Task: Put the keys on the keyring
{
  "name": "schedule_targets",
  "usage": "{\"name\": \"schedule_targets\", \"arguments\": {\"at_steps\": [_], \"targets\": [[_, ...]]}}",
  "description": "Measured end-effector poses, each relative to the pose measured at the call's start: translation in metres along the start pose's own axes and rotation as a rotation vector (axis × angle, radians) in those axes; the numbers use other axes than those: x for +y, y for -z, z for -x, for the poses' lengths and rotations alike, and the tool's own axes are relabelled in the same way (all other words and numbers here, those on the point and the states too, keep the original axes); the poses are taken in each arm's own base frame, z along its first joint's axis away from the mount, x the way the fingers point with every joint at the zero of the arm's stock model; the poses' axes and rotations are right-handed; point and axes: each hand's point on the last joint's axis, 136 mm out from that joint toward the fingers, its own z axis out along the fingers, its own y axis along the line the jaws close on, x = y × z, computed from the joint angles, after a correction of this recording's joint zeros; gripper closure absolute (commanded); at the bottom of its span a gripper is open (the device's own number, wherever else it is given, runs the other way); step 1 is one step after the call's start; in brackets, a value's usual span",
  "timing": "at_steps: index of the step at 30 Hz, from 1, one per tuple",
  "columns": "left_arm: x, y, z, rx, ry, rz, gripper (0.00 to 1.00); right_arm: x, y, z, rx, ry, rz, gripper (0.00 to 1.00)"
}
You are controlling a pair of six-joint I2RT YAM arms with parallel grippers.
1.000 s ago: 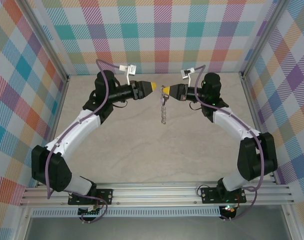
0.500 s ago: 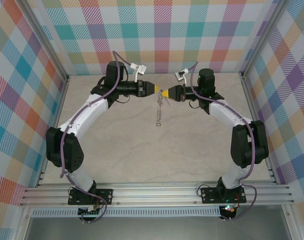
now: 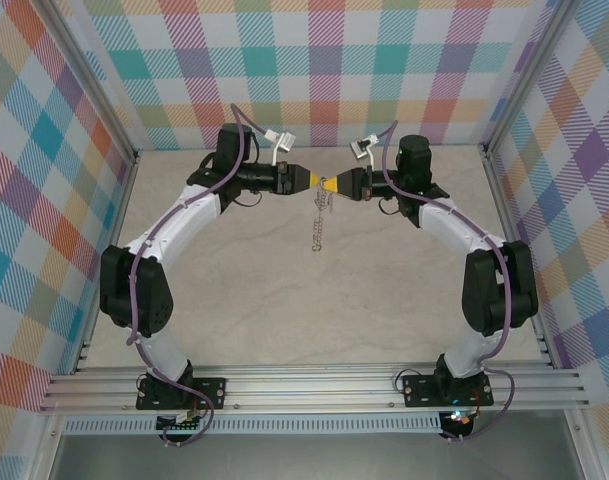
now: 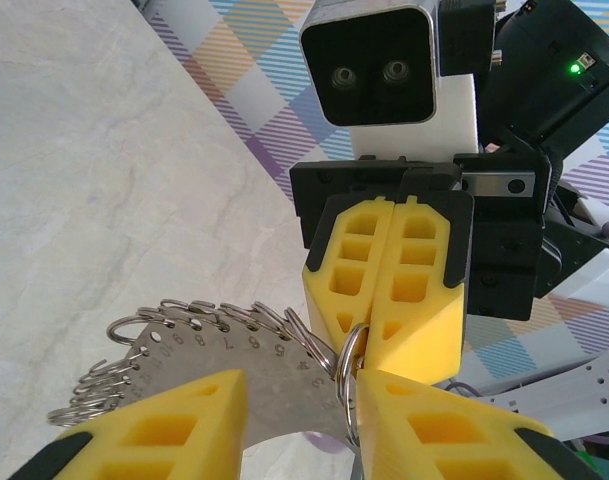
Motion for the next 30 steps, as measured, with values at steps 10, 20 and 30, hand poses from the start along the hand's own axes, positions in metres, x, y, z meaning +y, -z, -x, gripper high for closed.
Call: {"name": "schedule_targets", "arguments": {"at_steps": [10, 20, 30], "targets": [[-0.008, -0.006, 0.001, -0.001, 0.001, -0.034, 0.71, -0.003, -0.001, 0.001, -0.003, -0.006, 0.002, 1.0], [-0.011, -0.015, -0.001, 0.015, -0.002, -0.053, 0.8, -0.003, -0.001, 0.002, -0.005, -0.007, 0.003, 1.0], [-0.011, -0.015, -0.001, 0.013, -0.003, -0.05, 0.88, -0.004, 0.0, 0.003, -0.009, -0.007, -0.001, 1.0]]}}
